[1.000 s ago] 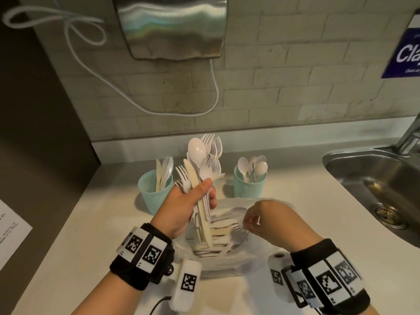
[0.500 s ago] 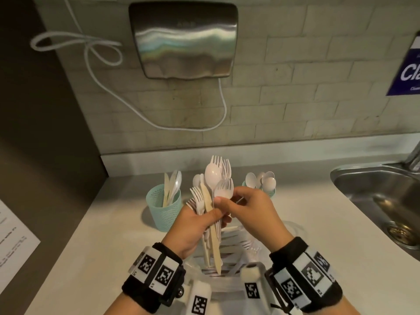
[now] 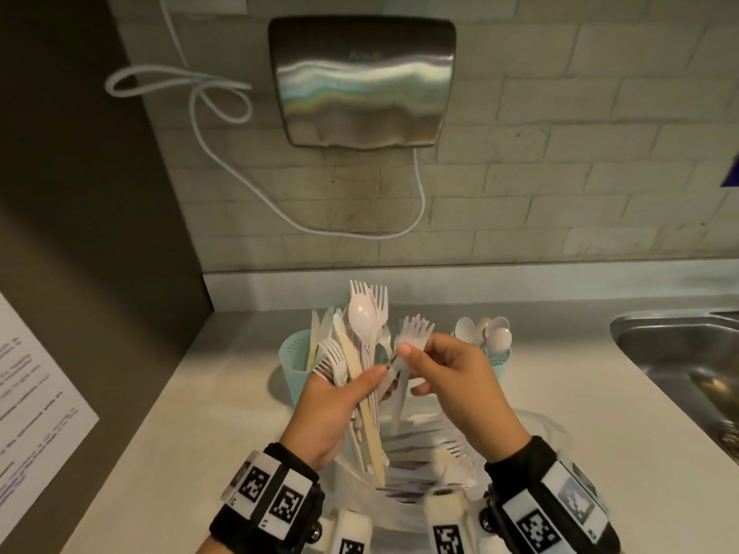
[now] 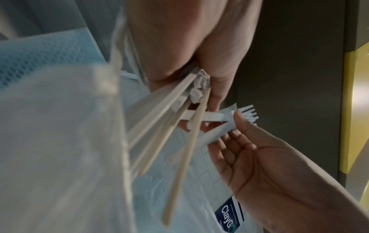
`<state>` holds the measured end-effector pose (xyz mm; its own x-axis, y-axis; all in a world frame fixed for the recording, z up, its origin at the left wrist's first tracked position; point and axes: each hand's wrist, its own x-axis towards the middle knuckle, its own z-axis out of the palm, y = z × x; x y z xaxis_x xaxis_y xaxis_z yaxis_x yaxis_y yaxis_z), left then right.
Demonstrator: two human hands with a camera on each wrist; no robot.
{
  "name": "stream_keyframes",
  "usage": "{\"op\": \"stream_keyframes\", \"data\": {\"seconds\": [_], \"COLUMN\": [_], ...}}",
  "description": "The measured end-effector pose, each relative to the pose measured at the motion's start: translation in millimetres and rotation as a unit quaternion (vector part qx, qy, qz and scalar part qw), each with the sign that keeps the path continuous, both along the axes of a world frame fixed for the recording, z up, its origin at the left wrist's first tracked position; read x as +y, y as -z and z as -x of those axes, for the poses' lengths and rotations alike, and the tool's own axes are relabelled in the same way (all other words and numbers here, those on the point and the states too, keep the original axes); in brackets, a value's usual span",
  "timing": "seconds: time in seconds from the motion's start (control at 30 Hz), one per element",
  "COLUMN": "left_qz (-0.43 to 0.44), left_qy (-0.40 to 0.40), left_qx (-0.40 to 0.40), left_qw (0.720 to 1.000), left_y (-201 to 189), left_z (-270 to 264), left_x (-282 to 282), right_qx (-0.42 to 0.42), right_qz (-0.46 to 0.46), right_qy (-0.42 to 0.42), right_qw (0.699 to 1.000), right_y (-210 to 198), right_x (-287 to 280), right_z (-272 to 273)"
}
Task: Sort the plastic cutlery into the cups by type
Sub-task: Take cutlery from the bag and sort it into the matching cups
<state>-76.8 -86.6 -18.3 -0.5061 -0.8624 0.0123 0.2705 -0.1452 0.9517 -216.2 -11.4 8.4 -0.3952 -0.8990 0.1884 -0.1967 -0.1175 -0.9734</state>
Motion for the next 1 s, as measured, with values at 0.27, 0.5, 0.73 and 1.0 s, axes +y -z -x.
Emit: {"op": "stream_keyframes", "data": {"seconds": [0.27,0.5,0.73,1.0], "left_qz": [-0.03,-0.03,-0.03,-0.023], "left_qy": [-0.117,-0.127,-0.139,-0.138], "left_qx": [0.025,0.024,0.019,0.019], "left_qw": [0.992,0.991,0.99,0.99], "left_y": [7.1,8.0,6.8,4.6], "left_z": [-12.5,-17.5,-15.3,-14.3], "left_x": [-10.5,-10.0,-9.2,-9.0], "right_qx": [-0.067,0.047,0.115,0.246], "right_qz": [0.121,0.109,0.058,-0.119], "right_qy": [0.071,0.149,0.158,0.084], "right_qw": [0.988,0.982,0.979,0.958], "right_y": [-36.0,-24.3,2.6,28.9], "right_x": [-10.8,-50.8,-79.7,-97.0], "right_z": [14.0,25.4,19.6,11.4]}}
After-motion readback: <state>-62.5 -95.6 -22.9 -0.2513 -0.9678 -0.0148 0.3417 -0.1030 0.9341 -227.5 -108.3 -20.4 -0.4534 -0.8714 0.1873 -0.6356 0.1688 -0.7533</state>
